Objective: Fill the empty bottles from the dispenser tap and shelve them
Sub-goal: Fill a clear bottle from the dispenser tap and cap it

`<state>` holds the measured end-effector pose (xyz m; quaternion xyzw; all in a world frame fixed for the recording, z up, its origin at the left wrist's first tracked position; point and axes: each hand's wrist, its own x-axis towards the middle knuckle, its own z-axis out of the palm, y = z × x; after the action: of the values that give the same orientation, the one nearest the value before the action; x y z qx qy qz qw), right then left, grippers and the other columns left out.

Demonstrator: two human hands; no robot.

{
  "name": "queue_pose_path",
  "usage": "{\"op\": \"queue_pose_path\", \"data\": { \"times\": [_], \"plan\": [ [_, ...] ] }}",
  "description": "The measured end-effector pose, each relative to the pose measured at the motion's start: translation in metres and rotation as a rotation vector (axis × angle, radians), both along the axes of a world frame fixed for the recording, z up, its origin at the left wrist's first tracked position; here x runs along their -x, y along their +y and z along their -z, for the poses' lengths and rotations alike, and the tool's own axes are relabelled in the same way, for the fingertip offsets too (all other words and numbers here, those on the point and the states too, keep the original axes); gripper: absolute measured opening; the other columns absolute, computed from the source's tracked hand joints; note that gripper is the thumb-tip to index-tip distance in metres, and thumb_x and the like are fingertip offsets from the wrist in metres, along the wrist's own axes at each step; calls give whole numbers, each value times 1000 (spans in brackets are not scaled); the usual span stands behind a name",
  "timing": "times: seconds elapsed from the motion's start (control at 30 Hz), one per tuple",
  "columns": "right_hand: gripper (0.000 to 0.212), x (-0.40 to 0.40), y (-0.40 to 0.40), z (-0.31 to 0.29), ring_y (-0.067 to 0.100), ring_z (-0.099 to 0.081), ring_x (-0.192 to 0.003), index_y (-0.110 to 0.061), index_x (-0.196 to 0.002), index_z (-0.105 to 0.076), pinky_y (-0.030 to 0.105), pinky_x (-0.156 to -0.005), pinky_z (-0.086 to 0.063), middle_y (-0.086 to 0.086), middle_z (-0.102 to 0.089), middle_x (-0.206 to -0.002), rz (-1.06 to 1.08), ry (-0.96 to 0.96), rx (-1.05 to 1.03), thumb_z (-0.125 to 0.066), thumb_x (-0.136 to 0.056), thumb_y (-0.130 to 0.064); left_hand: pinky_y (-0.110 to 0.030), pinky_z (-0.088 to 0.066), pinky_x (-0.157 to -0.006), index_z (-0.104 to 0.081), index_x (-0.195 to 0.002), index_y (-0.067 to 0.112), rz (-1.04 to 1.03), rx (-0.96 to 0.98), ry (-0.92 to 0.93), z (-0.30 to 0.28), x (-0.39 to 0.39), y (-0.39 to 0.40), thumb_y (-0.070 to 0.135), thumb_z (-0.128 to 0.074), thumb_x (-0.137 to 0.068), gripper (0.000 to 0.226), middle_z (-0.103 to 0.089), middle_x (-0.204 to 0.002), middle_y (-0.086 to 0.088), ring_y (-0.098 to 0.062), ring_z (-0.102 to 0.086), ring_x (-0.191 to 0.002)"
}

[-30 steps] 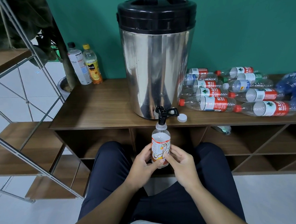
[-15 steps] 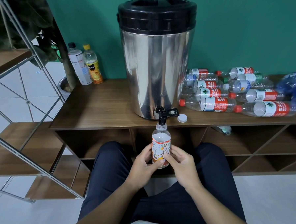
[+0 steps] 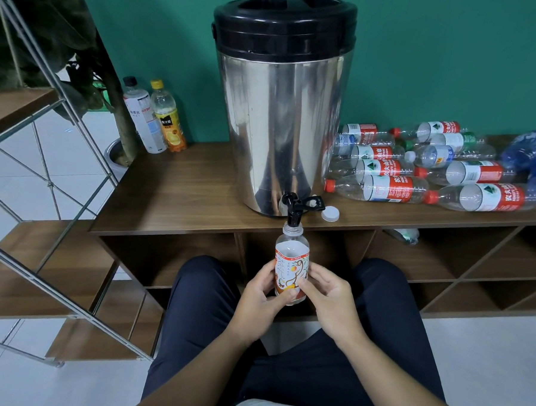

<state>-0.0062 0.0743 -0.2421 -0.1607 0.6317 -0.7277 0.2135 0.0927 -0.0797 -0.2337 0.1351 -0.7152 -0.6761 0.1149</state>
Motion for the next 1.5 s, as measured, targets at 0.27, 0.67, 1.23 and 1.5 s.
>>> {"op": "queue_pose_path", "data": {
  "times": [0.27,0.67,1.23,1.5],
  "plan": [
    [41,-1,0,-1,22,-74,-127,-11,-141,-71,39,-108,-60,2,-80,-131,-5,10,3,-69,-103,5,-41,-57,-116,-51,-163,22,11,-21,13,-3,-1,1,3,-78,-104,67,-71,-151,-2,-25,-63,-146],
    [41,-2,0,-3,22,-75,-126,-13,-139,-72,34,-105,-61,1,-80,-130,-1,21,-6,-70,-103,5,-48,-53,-122,-50,-164,22,4,19,-14,-1,-1,0,7,-79,-104,69,-70,-152,1,-22,-63,-146],
    [40,-2,1,-4,20,-75,-125,-15,-139,-73,38,-106,-60,-1,-80,-130,-5,34,-18,-71,-103,2,-52,-51,-124,-51,-164,23,5,41,-26,-1,-1,0,8,-80,-104,68,-70,-152,2,-21,-63,-146],
    [40,-2,2,-4,21,-75,-125,-17,-138,-73,40,-106,-60,0,-80,-130,-7,36,-16,-71,-103,2,-54,-50,-124,-52,-163,24,5,41,-27,-1,-1,0,7,-79,-104,67,-70,-152,1,-22,-63,-146]
  ]
}}
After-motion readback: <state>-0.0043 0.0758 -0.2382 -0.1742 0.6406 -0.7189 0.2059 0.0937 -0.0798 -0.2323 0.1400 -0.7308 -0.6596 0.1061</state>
